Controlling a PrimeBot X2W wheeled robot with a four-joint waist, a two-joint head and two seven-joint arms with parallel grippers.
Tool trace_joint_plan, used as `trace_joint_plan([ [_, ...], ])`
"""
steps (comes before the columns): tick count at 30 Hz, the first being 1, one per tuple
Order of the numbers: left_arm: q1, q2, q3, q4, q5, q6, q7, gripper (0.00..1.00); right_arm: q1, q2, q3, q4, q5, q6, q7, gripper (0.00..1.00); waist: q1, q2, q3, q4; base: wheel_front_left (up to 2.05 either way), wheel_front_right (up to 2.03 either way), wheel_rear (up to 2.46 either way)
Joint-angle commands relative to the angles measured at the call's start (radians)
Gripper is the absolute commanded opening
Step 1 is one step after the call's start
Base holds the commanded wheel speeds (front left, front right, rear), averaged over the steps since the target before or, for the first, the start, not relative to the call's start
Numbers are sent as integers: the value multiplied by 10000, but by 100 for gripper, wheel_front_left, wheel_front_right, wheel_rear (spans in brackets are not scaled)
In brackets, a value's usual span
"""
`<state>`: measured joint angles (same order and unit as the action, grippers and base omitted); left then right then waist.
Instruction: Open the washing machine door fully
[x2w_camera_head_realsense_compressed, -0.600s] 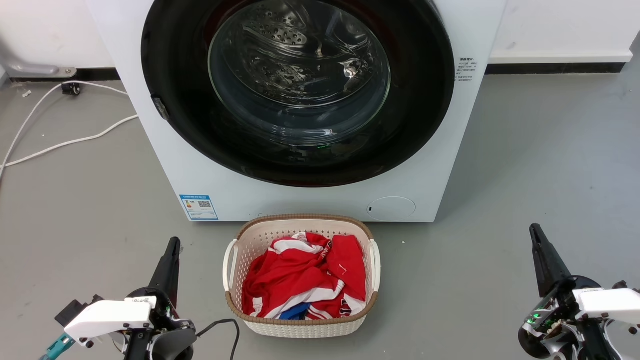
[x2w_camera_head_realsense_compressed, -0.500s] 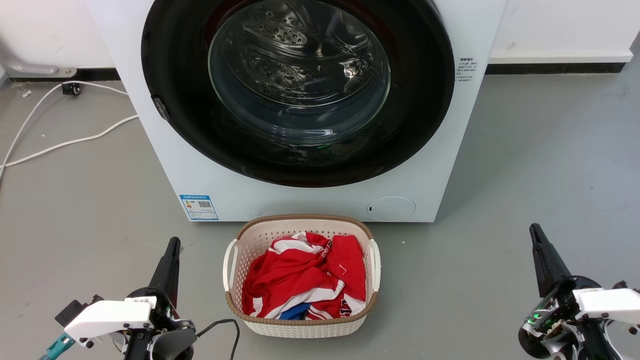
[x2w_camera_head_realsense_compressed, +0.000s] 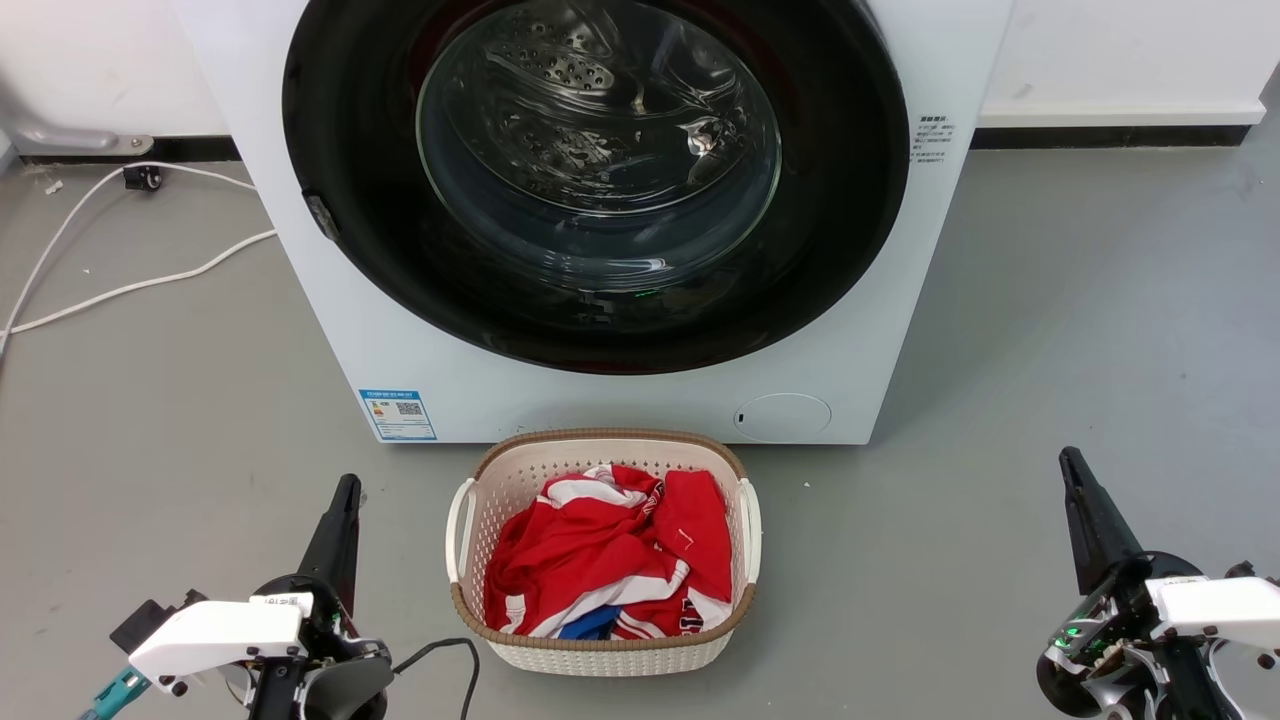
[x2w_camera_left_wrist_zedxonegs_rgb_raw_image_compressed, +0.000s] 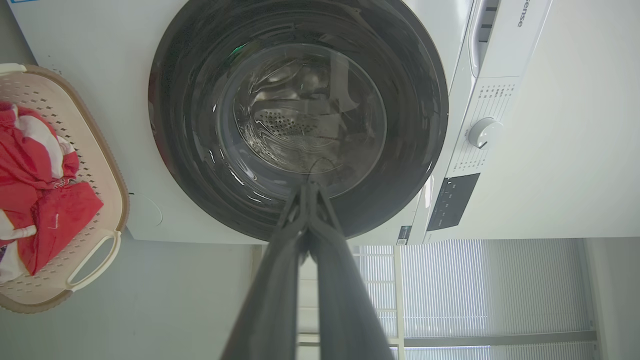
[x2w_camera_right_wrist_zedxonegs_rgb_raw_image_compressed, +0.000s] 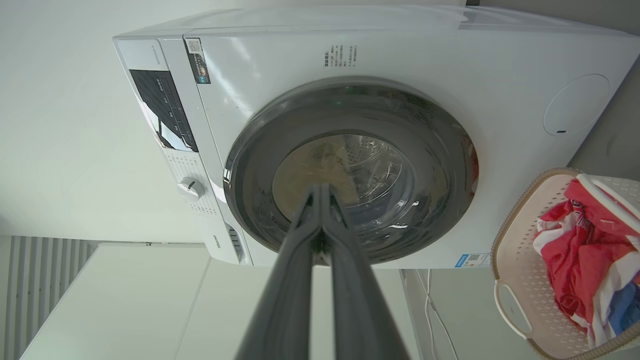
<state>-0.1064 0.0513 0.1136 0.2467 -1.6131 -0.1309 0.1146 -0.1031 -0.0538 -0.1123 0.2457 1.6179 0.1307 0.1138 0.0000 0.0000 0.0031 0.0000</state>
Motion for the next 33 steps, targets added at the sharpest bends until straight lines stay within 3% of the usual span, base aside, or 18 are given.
trace_joint_plan([
  [1, -64, -24, 25, -13, 0, -26, 22, 0, -126, 32, -10, 9, -80, 0, 16, 0, 0, 0, 0, 0, 0, 0, 0],
  [5, -64, -24, 25, -13, 0, -26, 22, 0, -126, 34, -11, 9, -82, 0, 18, 0, 0, 0, 0, 0, 0, 0, 0],
  [6, 12, -2, -8, 30, 0, 2, -3, 100, 17, 2, 0, 25, 3, 0, -3, 100, 0, 0, 0, 0, 0, 0, 0],
  [17, 344, -26, -58, 19, 632, 67, -418, 100, 417, 21, -19, 75, -757, -1, -402, 100, 0, 0, 9, 3, 0, 0, 0],
  [26, 413, -23, -229, -715, 2567, 470, -842, 100, 578, 21, 14, -607, -2999, 0, -826, 100, 0, 0, 26, 12, 0, 0, 0],
  [27, 445, -22, -347, -926, 3275, 648, -973, 100, 642, 22, 73, -840, -3772, 0, -957, 100, 0, 0, 29, 16, 0, 0, 0],
  [33, 539, -21, -614, -1194, 4752, 957, -1222, 100, 747, 22, 250, -1268, -5374, 1, -1208, 100, 0, 0, 34, 12, 0, 0, 0],
])
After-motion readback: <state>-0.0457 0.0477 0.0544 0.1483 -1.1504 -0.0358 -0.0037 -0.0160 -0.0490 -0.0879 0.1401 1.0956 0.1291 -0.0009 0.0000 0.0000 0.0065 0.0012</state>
